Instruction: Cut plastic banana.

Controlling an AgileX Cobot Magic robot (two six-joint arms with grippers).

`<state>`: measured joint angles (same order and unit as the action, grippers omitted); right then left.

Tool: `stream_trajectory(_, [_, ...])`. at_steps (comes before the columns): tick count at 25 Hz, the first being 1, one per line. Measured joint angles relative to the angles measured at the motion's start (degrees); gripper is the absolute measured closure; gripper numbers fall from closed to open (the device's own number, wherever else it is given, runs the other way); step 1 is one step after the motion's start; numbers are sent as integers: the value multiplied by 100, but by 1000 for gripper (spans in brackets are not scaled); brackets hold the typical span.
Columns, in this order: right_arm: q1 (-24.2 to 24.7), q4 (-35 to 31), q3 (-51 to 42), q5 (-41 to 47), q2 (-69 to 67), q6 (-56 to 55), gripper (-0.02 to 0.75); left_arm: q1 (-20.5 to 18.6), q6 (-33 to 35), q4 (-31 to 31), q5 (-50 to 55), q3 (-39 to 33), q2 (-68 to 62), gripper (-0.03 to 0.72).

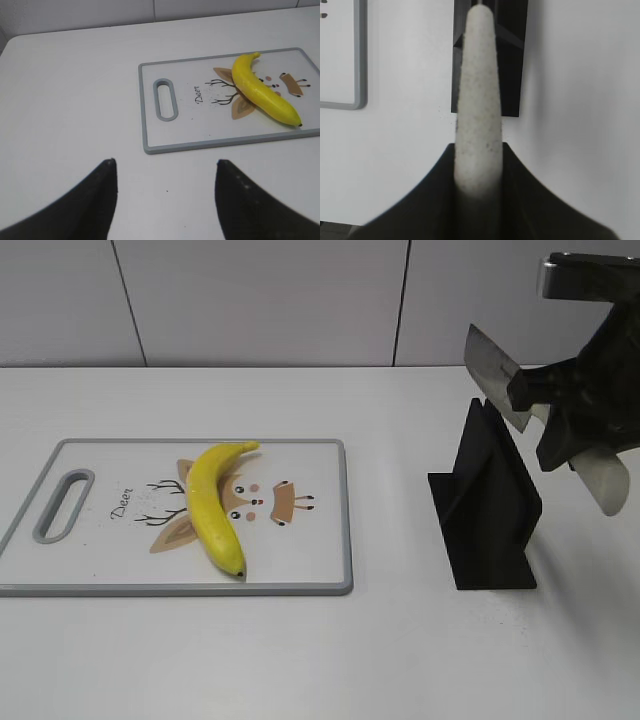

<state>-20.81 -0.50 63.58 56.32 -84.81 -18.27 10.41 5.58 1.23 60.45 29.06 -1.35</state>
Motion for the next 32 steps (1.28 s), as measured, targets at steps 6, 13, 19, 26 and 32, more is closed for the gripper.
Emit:
stream_trajectory(6, [0,0,-89,-48,0,-187,558,0,0,-11,-13,0,0,98])
stream_trajectory(13, [0,-7,-327,-230,0,-205,558,0,0,-15,-24,0,0,98])
stream_trajectory(19, [0,-88,-626,-488,-48,-212,558,0,0,-15,-29,0,0,98])
stream_trajectory(26, [0,-271,-638,-674,-423,-219,558,0,0,-15,-40,0,0,99])
stream_trajectory(32, [0,-291,-638,-694,-441,-204,558,0,0,-15,-44,0,0,99])
